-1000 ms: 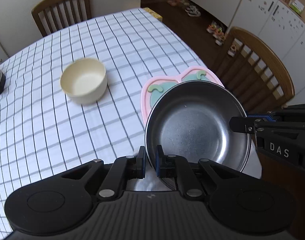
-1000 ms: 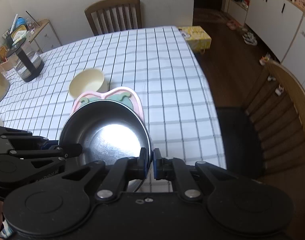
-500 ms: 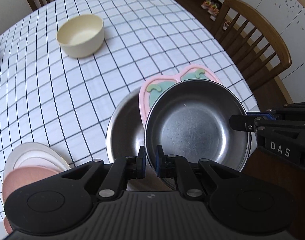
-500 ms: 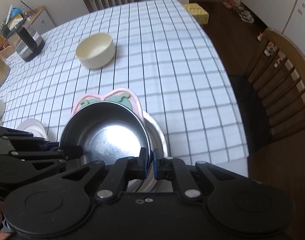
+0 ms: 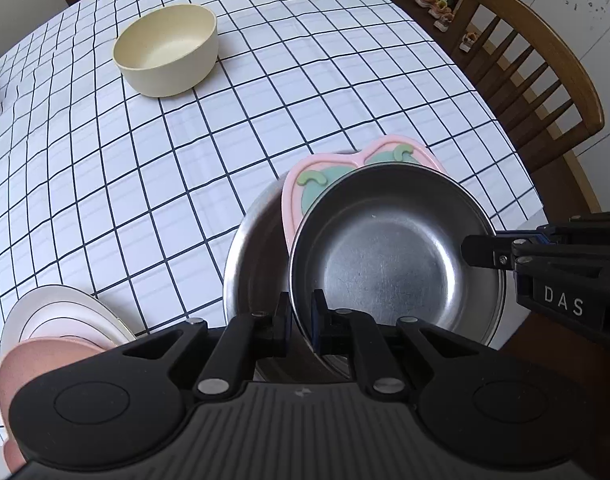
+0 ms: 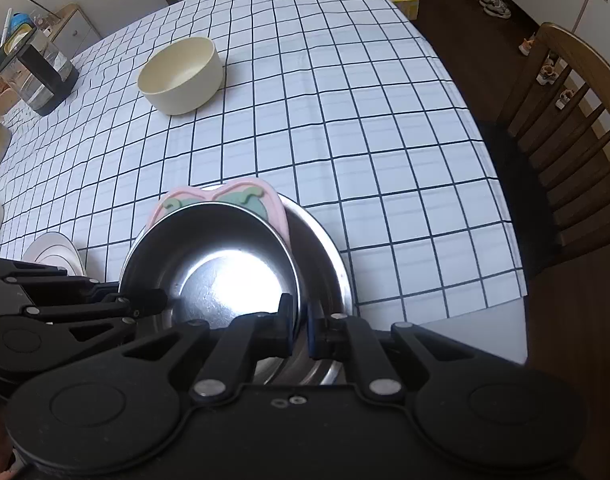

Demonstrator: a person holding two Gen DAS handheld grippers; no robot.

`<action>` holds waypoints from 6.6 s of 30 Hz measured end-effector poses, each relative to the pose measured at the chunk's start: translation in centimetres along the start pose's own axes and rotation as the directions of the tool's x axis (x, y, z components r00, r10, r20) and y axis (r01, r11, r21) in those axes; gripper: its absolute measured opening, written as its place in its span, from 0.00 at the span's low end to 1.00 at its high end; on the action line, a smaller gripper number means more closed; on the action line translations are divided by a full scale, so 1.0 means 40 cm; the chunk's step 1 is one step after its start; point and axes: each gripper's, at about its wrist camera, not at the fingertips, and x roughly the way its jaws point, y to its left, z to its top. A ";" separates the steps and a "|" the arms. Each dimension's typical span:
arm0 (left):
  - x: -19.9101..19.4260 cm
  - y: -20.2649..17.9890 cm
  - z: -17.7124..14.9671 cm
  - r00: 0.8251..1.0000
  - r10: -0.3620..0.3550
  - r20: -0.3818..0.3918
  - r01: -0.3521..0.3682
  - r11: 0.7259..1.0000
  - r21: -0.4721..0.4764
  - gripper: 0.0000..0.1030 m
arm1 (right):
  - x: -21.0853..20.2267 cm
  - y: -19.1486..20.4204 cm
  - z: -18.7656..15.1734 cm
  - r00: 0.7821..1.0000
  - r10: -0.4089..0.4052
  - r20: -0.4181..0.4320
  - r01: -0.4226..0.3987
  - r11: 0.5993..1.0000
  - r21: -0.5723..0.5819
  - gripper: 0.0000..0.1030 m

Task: Organize plates and bowls
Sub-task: 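Carry the pink pot with both grippers over the steel bowl, then lower the pink pot into the steel bowl and open both grippers, then move both tools to the cream bowl, then close both grippers on the rim of the cream bowl, then lift the cream bowl with both grippers and carry it over the pink pot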

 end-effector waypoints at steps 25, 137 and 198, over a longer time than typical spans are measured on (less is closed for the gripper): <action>0.026 0.026 -0.015 0.999 -0.037 0.003 0.037 0.999 -0.022 0.09 | 0.023 0.000 -0.004 1.000 0.026 -0.011 -0.026 0.999 -0.024 0.25; 0.076 0.380 0.365 0.968 0.152 0.198 -0.084 0.946 -0.314 0.07 | 0.260 0.219 0.542 0.994 0.106 0.033 -0.098 0.975 -0.199 0.09; -0.098 0.001 -0.029 0.998 -0.024 0.051 0.022 0.999 0.047 0.08 | -0.095 0.025 -0.027 0.999 0.026 0.035 -0.027 0.999 0.045 0.10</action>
